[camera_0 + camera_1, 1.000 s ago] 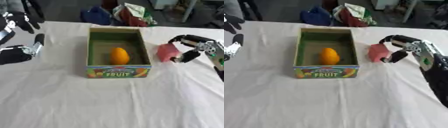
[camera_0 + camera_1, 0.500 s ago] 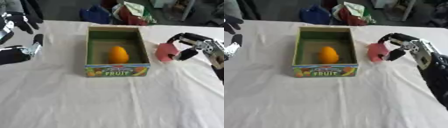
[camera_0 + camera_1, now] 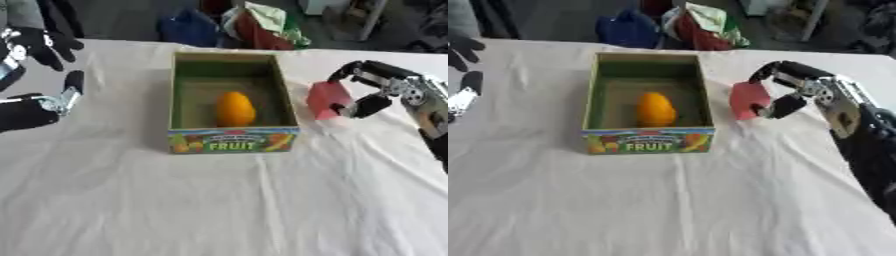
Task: Pick up objects on the table and place them in the box.
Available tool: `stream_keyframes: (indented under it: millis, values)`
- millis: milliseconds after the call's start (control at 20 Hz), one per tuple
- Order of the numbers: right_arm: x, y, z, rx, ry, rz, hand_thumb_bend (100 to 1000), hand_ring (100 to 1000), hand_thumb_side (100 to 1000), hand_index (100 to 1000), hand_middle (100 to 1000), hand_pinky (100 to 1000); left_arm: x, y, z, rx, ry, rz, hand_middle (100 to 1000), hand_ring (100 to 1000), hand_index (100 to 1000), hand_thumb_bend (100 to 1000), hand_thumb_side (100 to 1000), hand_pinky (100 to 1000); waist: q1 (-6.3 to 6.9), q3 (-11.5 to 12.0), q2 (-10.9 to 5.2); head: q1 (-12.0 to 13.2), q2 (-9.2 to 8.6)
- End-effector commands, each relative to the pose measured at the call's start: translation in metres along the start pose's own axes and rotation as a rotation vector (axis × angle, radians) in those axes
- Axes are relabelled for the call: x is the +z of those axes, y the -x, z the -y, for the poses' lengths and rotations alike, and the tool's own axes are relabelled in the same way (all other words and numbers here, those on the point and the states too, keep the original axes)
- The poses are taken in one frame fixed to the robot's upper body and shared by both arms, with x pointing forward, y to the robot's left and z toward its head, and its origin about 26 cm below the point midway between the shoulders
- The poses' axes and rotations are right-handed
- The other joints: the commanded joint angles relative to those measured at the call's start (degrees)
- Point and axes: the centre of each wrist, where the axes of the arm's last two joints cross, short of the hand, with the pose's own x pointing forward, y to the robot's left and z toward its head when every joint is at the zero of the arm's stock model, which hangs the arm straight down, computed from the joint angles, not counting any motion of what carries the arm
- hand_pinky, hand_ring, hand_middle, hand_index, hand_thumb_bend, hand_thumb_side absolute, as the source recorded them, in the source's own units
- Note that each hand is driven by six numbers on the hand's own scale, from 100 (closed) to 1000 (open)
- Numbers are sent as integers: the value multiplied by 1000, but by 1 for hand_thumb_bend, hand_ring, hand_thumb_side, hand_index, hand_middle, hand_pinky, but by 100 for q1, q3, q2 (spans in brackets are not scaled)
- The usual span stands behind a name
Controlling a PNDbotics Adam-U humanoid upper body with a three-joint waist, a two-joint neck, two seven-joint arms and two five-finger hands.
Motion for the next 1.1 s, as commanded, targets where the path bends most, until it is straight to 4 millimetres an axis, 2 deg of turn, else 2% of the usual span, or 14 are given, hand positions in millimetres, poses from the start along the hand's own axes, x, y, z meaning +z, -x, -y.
stream_keyframes:
  millis: [50,350,550,800,1100]
  values:
    - [11,-7,40,54,76,41,188,865,200,727,578,810,1,1,-11,-29,-21,-1,611,585,827,100,526,645,12,-27,-93,7,20]
    - [6,-40,81,100,150,155,191,864,183,732,583,815,3,2,-9,-26,-12,-4,611,585,829,100,527,645,-29,-81,-146,2,-22]
    - [-9,-63,95,112,164,217,183,864,183,734,585,815,2,-2,-11,-20,-19,15,611,585,829,100,525,646,-40,-80,-182,-65,-39]
    - [-37,-81,89,84,140,242,164,865,206,740,588,812,-2,-7,-12,-4,-30,42,610,584,829,100,526,644,-30,19,-212,-183,-53]
    - [-71,-91,62,32,123,216,155,867,226,767,613,809,-5,-11,-11,17,-37,58,609,582,829,100,528,642,4,146,-223,-281,-50]
